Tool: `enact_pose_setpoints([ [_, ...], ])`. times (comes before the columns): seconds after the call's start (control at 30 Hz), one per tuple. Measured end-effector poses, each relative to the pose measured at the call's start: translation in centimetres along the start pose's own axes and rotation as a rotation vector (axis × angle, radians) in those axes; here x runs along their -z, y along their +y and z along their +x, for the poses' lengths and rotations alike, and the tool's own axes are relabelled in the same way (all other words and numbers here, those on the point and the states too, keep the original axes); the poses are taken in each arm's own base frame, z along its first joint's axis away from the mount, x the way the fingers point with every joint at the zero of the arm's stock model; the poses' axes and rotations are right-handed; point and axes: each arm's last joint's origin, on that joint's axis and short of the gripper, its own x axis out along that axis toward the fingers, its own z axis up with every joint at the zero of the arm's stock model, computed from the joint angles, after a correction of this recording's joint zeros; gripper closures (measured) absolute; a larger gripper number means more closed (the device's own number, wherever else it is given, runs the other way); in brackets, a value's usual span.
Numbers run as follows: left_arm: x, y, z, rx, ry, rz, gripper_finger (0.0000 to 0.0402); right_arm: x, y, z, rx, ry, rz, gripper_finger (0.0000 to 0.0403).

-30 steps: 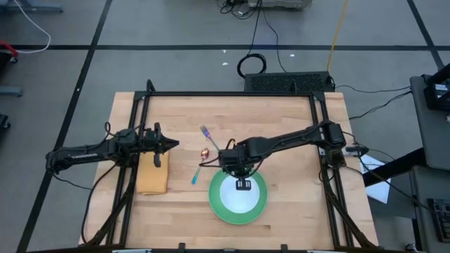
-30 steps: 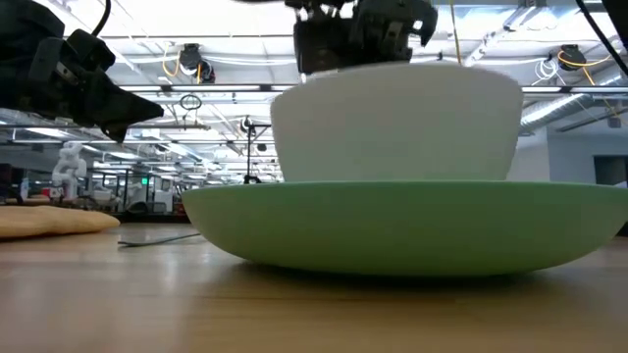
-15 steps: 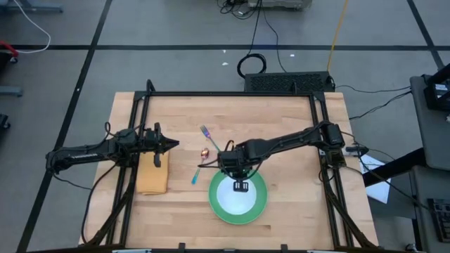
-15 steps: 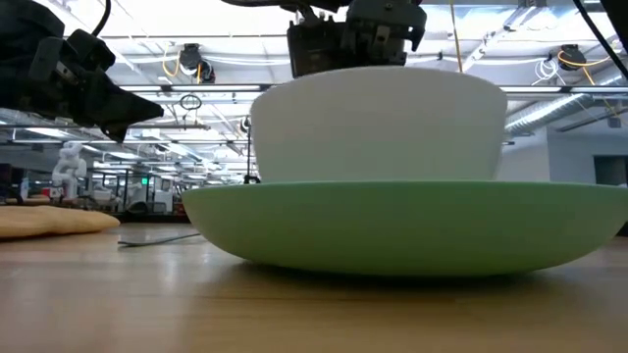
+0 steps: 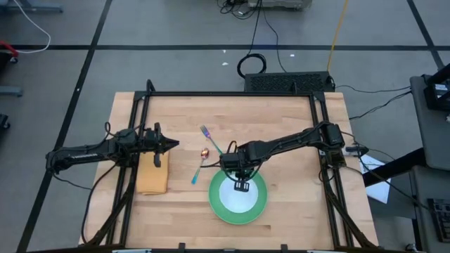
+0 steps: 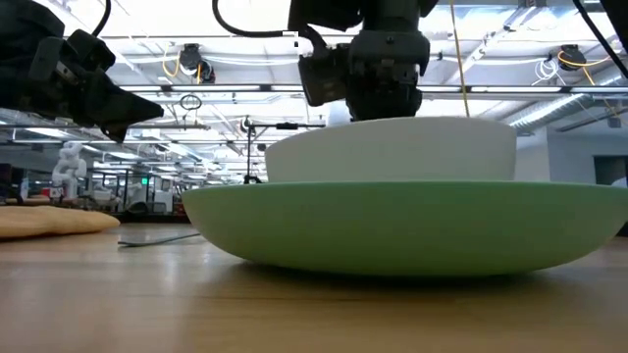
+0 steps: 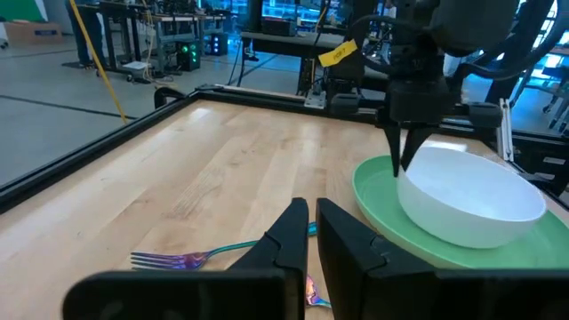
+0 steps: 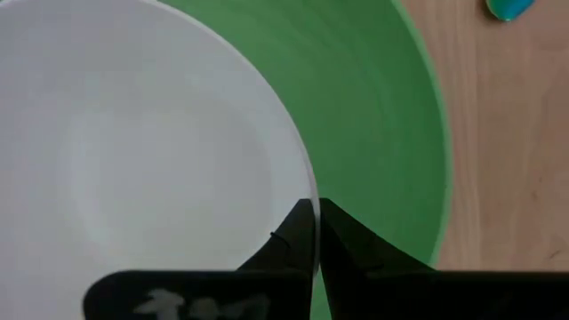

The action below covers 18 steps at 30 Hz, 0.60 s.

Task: Set table place
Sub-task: Put the white bowl on the green plate

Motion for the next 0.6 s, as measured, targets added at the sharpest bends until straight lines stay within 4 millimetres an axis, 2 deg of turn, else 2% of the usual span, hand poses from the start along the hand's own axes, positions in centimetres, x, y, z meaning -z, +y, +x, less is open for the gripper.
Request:
enact_pose_setpoints([
  [0.33,0.0,-0.1,0.0,0.011,0.001,-0.003,0.0371,0.5,-0.3,0.8,0.018,-0.001,0.007,0.0403],
  [0.6,0.0,-0.3,0.0,0.032,0.003,-0.001,0.0371,0.7,-0.2,-0.3,0.008,-0.033,-0.007,0.0380],
])
